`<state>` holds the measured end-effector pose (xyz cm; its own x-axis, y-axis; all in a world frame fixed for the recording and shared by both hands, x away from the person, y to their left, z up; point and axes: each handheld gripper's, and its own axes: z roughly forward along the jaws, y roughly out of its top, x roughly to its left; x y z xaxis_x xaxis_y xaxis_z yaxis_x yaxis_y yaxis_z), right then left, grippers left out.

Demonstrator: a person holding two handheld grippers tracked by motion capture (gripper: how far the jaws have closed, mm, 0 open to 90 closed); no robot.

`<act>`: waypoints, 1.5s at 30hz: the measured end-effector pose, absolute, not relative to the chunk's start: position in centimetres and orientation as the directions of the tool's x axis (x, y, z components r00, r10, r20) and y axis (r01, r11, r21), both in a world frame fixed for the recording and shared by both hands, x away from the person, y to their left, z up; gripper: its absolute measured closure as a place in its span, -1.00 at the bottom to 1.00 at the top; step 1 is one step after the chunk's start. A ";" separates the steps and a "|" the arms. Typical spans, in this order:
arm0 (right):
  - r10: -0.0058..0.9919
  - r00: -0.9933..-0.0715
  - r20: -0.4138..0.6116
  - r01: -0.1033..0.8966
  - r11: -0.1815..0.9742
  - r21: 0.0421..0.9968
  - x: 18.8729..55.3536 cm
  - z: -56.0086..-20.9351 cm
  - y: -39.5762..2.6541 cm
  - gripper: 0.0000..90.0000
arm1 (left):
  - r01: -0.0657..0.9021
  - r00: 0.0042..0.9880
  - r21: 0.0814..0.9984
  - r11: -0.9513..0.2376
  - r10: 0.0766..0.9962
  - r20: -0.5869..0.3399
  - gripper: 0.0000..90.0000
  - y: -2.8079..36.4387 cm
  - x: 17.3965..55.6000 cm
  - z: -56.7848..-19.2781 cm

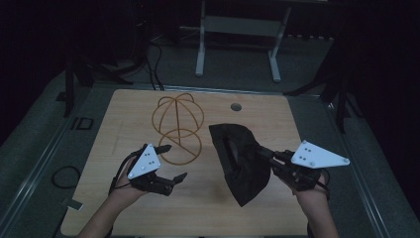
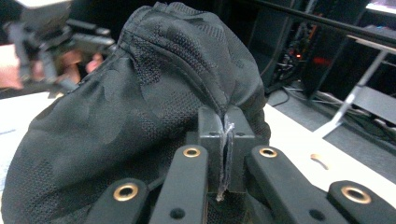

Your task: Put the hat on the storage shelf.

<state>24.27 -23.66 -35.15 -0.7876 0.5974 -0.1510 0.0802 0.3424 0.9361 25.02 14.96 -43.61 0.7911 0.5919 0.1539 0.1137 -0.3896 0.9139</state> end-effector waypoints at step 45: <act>0.686 -0.712 -0.146 0.141 0.344 0.928 36.7 -28.3 -12.6 0.95 | 0.309 0.659 0.900 -0.308 0.751 0.031 -0.94 20.9 21.6 -53.5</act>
